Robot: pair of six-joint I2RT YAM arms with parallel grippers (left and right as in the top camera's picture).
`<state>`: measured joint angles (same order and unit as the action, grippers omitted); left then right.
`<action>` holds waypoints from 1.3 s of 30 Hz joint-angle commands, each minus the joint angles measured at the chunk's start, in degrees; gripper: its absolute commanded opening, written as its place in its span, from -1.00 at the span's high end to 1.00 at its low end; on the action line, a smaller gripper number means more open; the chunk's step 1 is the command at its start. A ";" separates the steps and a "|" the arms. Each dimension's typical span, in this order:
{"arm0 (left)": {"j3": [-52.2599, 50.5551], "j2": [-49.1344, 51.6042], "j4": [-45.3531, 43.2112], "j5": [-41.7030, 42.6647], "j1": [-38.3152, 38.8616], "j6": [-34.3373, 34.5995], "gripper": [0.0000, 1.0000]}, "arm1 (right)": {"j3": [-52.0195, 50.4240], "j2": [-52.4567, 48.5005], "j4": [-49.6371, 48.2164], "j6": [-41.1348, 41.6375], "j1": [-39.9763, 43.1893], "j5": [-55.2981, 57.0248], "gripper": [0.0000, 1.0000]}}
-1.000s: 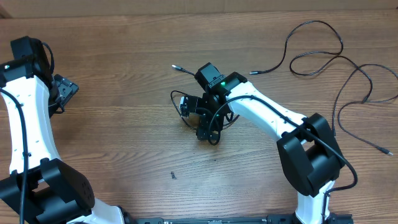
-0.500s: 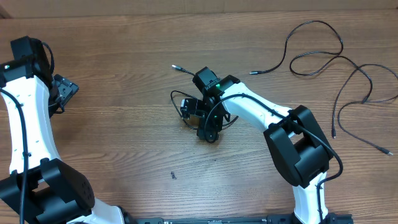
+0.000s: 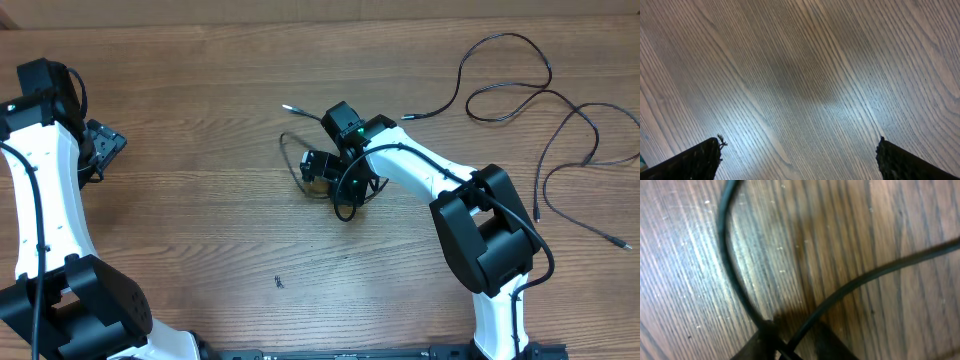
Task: Untangle cables
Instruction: 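Move the right gripper back to the remaining center cable and grasp it, then lift the grasped black cable upward with the right gripper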
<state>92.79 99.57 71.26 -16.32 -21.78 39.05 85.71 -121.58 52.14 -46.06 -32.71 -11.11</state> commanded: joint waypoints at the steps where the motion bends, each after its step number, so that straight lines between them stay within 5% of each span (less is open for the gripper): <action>1: 1.05 0.46 0.02 -0.57 0.04 1.01 -0.99 | -0.26 -2.01 0.63 1.95 0.04 -0.15 0.71; 4: 1.05 0.44 0.02 -0.57 0.04 1.03 -0.98 | -0.26 -2.01 0.66 4.55 0.04 -0.09 0.92; 15: 1.07 0.44 0.02 -0.59 0.04 1.01 -0.99 | 1.20 -1.86 3.56 15.93 0.04 -0.04 0.92; 27: 1.05 0.44 0.02 -0.59 0.04 1.01 -0.99 | 19.56 -1.86 22.38 20.20 0.04 -0.02 0.92; 39: 1.05 0.44 0.02 -0.57 0.04 1.03 -0.99 | 40.68 -1.86 38.58 36.33 0.04 -0.13 0.92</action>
<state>92.79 99.57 71.26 -16.32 -21.78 39.05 121.84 -123.39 89.17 -16.84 -32.71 -11.14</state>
